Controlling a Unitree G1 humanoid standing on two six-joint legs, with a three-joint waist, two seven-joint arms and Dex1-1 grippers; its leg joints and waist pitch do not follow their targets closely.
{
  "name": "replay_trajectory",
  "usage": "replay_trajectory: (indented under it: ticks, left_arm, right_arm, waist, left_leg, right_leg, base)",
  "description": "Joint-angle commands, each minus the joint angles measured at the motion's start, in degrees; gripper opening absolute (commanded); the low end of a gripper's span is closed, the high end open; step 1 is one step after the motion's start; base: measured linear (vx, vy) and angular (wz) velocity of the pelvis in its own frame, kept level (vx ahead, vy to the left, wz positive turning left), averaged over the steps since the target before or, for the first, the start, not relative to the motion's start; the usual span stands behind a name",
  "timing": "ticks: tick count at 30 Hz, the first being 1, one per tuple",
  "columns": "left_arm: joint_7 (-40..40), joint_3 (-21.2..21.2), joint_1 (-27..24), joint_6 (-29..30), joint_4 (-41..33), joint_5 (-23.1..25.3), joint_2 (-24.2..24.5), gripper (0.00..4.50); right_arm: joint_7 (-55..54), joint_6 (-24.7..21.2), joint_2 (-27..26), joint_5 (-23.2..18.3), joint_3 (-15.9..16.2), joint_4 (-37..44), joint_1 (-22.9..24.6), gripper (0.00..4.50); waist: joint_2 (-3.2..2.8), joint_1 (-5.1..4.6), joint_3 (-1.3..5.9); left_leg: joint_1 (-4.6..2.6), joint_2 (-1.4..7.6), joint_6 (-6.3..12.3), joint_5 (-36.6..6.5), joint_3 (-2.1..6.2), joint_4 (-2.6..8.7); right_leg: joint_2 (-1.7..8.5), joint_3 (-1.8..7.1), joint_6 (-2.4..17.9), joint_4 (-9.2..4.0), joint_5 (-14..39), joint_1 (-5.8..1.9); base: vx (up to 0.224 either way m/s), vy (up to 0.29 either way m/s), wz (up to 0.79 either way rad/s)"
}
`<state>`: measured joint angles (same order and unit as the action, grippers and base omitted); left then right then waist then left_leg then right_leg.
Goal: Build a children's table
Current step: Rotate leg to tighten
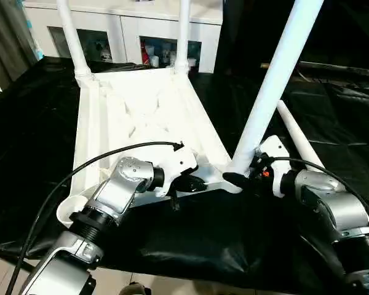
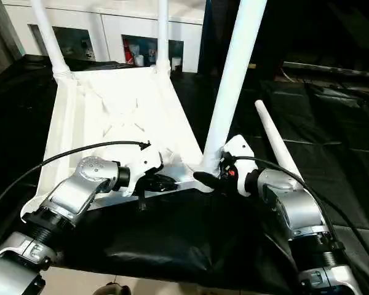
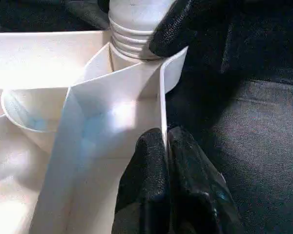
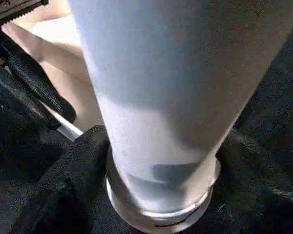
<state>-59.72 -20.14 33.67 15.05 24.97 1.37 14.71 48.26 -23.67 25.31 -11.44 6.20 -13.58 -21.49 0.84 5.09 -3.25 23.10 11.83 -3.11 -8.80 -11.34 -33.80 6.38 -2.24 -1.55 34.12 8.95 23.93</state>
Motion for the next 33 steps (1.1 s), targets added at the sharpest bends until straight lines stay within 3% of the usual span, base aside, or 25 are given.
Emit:
replay_trajectory:
  ticks: [1,7,9,12,13,16,19,25,27,29,31,33]
  left_arm:
    - [-0.88,0.2,0.69,-0.37,-3.55,-1.52,-0.21,0.0]
    - [3.51,1.27,1.41,1.58,-1.37,-0.22,-1.12,0.0]
    - [9.41,2.64,2.91,3.04,1.77,1.08,-3.06,0.0]
    - [19.62,5.34,5.75,6.41,6.59,2.19,-7.21,0.0]
    - [19.62,5.34,5.75,6.41,6.59,2.19,-7.21,0.0]
    - [30.91,7.68,9.45,8.93,12.33,2.59,-12.89,0.0]
    - [35.55,7.67,11.68,8.08,15.63,3.56,-15.45,0.0]
    - [33.64,7.14,12.64,5.91,16.6,3.56,-15.75,0.0]
    - [33.6,7.23,13.07,4.98,17.43,3.36,-15.69,0.0]
    - [33.58,7.29,13.34,4.7,17.83,3.24,-15.63,0.0]
    - [33.51,7.34,13.87,4.01,18.45,3.08,-15.48,0.0]
    - [33.59,7.47,13.99,4.18,18.73,3.0,-15.51,0.0]
  right_arm:
    - [0.3,-0.79,0.4,0.02,0.36,1.33,0.45,3.01]
    - [-5.16,-0.93,-2.28,0.67,-1.38,-1.57,-0.09,2.74]
    - [-11.93,-1.09,-6.2,0.82,-3.64,-4.85,-1.02,2.74]
    - [-24.2,-1.48,-12.75,1.43,-6.9,-10.49,-3.04,2.73]
    - [-24.2,-1.48,-12.75,1.43,-6.9,-10.49,-3.04,2.73]
    - [-36.4,1.09,-20.56,1.04,-9.98,-17.2,-6.23,2.73]
    - [-40.09,3.93,-24.59,0.69,-11.35,-20.31,-8.66,2.73]
    - [-37.26,5.74,-24.98,1.15,-10.34,-19.68,-9.32,2.73]
    - [-36.79,6.8,-25.07,1.03,-10.8,-20.13,-9.78,3.42]
    - [-36.61,7.3,-24.95,1.05,-10.95,-20.43,-10.15,3.42]
    - [-36.09,9.36,-23.2,2.72,-9.98,-19.85,-10.55,3.42]
    - [-34.7,9.47,-21.44,3.13,-9.35,-17.04,-9.44,3.42]
  waist:
    - [0.39,-0.11,4.4]
    - [0.37,-0.24,4.37]
    - [0.41,-0.38,4.31]
    - [0.41,-1.06,4.17]
    - [0.41,-1.15,4.21]
    - [0.13,-1.76,4.35]
    - [0.09,-1.8,4.4]
    - [-0.06,-1.67,4.55]
    - [-0.08,-1.65,4.49]
    - [-0.03,-1.69,4.45]
    - [0.45,-2.22,4.54]
    - [0.35,-2.51,4.45]
  left_leg:
    - [-1.76,0.89,0.31,-15.49,0.34,4.07]
    - [-1.76,0.86,0.05,-15.22,0.31,4.06]
    - [-1.84,0.81,-0.27,-15.92,0.26,4.07]
    - [-1.93,0.55,-2.49,-18.67,0.5,4.34]
    - [-1.93,0.54,-2.69,-19.03,0.6,4.35]
    - [-1.84,0.48,-2.63,-19.25,0.64,4.32]
    - [-1.81,0.28,-2.25,-19.41,0.64,4.25]
    - [-1.6,0.29,-0.88,-17.55,0.54,4.21]
    - [-1.66,0.29,-0.71,-17.99,0.52,4.25]
    - [-1.68,0.29,-0.74,-19.09,0.53,4.27]
    - [-1.18,0.28,-0.98,-19.29,0.82,4.45]
    - [-1.0,0.28,-0.73,-18.63,0.84,4.45]
  right_leg:
    - [1.09,0.99,11.58,-3.58,13.11,-2.51]
    - [1.03,0.97,11.68,-3.54,13.13,-2.36]
    - [1.03,0.99,11.57,-3.69,14.34,-2.17]
    - [1.02,0.79,9.95,-4.26,19.73,-1.92]
    - [1.09,0.74,9.61,-4.32,20.3,-2.02]
    - [1.14,0.8,9.51,-4.46,19.29,-1.84]
    - [0.99,0.64,8.98,-4.68,18.71,-2.0]
    - [0.78,0.6,9.85,-4.22,13.43,-2.43]
    - [0.83,0.57,9.82,-4.38,14.56,-2.38]
    - [0.86,0.56,9.64,-4.57,15.99,-2.31]
    - [0.91,0.37,8.7,-4.45,17.48,-2.68]
    - [0.97,0.37,8.94,-4.46,16.96,-2.69]
  base:
    - [0.0,0.0,0.0]
    - [0.0,0.0,0.0]
    - [0.0,0.0,0.0]
    - [0.0,0.0,0.0]
    - [0.0,0.0,0.0]
    - [0.0,0.0,0.0]
    - [0.0,0.0,0.0]
    - [0.0,0.0,0.0]
    - [0.0,0.0,0.0]
    - [0.0,0.0,0.0]
    - [0.0,0.0,0.0]
    - [0.0,0.0,0.0]
